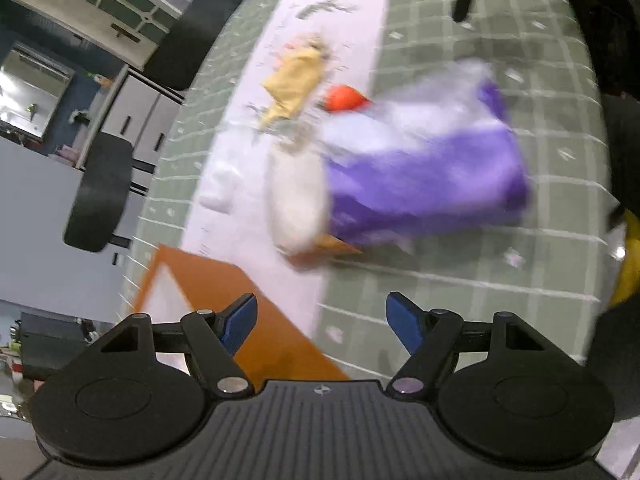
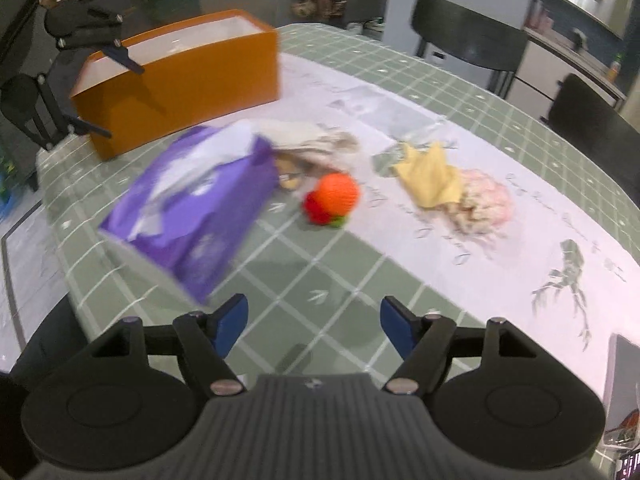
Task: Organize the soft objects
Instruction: 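Move both tools back over the table toward the yellow cloth and crocheted ball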
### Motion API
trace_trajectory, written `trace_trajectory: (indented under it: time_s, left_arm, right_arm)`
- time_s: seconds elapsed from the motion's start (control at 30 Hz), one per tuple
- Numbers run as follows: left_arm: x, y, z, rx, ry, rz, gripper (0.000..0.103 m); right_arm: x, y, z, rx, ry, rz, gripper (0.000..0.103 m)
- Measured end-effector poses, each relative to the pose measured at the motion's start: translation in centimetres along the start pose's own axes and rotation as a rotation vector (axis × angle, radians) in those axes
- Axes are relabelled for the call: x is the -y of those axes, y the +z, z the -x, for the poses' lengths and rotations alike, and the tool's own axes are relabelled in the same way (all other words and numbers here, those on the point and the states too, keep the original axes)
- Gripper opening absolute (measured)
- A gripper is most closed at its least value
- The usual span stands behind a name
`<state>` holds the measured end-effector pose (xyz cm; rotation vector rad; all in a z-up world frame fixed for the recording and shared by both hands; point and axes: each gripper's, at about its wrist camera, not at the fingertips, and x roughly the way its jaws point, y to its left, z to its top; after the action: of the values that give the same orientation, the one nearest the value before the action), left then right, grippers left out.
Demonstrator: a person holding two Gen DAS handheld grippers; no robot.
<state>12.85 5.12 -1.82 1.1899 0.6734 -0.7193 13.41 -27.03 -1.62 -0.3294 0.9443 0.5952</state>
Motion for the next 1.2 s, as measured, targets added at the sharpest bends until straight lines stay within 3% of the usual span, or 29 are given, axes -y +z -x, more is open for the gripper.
trace_trajectory:
  time_s: [0.23, 0.47, 0.63, 0.77, 0.93, 1.0, 1.07, 1.2]
  left_arm:
    - [-6.0, 4.6, -4.5, 0.013, -0.036, 0.026, 0.088]
    - [-10.2, 9.1, -10.9, 0.028, -0.077, 0.136, 0.089]
    - [-11.5, 11.4, -15.7, -0.024, -0.087, 0.129, 0.089]
    - [-13.8, 12.1, -19.1, -0.077, -0.125, 0.264, 0.089]
    - [-16.3, 12.4, -21.5, -0.047, -0.200, 0.446, 0.090]
    - [-16.2, 12.9, -21.9, -0.005, -0.226, 0.417, 0.090]
    - [-15.6, 13.5, -22.1, 0.022, -0.238, 0.310, 0.093]
    - [-15.0, 14.1, -23.4, 0.008, -0.244, 0.138, 0.094]
  right_arm:
    - [4.0, 1.6, -2.6, -0.026, -0.052, -0.040, 0.077]
    - [8.4, 3.9, -5.1, 0.006, -0.092, -0.141, 0.077]
    - [10.4, 5.6, -7.0, 0.032, -0.114, -0.186, 0.077]
    - [12.1, 6.4, -8.2, 0.052, -0.127, -0.243, 0.078]
    - [14.4, 6.6, -9.2, 0.082, -0.128, -0.329, 0.078]
    - [15.2, 6.4, -9.6, 0.088, -0.124, -0.360, 0.078]
    - [15.7, 6.3, -10.0, 0.086, -0.121, -0.374, 0.078]
    - [16.1, 6.0, -10.5, 0.080, -0.099, -0.363, 0.078]
